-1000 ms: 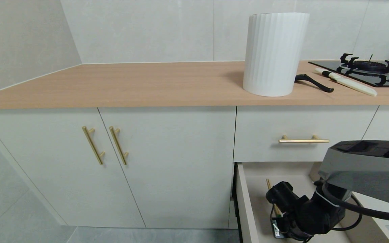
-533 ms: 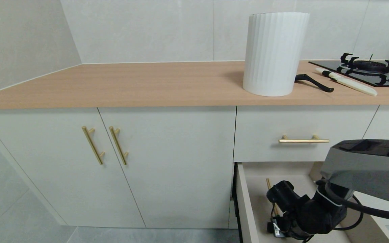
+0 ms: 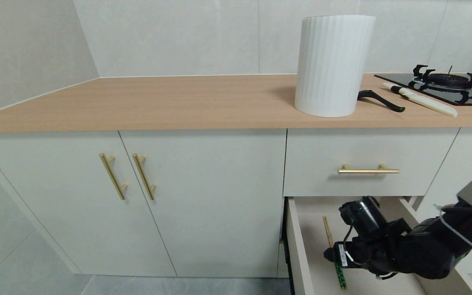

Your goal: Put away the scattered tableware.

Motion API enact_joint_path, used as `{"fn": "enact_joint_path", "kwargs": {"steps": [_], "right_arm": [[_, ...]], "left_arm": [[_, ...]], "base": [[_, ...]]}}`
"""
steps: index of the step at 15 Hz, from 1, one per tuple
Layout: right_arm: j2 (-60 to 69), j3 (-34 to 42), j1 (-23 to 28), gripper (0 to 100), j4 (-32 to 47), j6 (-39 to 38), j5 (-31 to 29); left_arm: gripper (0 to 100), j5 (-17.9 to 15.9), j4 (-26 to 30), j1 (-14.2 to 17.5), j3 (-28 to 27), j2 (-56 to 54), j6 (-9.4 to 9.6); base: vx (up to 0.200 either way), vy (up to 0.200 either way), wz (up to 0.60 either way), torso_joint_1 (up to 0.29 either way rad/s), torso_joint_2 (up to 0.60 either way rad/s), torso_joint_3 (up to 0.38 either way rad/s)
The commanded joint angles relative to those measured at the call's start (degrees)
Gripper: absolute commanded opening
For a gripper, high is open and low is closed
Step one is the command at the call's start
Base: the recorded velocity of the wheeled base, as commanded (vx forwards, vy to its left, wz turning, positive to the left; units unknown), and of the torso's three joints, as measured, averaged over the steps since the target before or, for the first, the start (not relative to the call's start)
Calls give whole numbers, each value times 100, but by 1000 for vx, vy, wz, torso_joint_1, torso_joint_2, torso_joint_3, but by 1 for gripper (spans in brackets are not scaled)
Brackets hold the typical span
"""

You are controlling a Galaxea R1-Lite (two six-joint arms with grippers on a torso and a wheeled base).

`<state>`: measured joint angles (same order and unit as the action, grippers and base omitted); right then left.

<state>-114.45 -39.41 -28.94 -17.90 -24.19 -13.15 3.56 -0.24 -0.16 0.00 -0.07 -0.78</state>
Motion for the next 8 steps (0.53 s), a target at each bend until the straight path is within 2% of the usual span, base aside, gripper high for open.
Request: {"fn": "enact_joint_path", "kwargs": {"steps": [1, 2, 5, 8], "right_arm": [[1126, 83, -6, 100, 304, 142, 50], [1355, 48, 2, 100, 498, 151, 41], [2735, 13, 205, 100, 1236, 889, 41], [3438, 21, 416, 100, 1350, 1320, -73]], "left_arm": [[100, 4, -2, -2, 0, 7, -1], [100, 4, -2, -2, 0, 7, -1], [100, 4, -2, -2, 0, 7, -1], [100, 4, -2, -2, 0, 7, -1]], "base": [[0, 0, 0, 0, 0, 0], [0, 0, 0, 0, 0, 0], [0, 0, 0, 0, 0, 0], [0, 0, 0, 0, 0, 0]]}}
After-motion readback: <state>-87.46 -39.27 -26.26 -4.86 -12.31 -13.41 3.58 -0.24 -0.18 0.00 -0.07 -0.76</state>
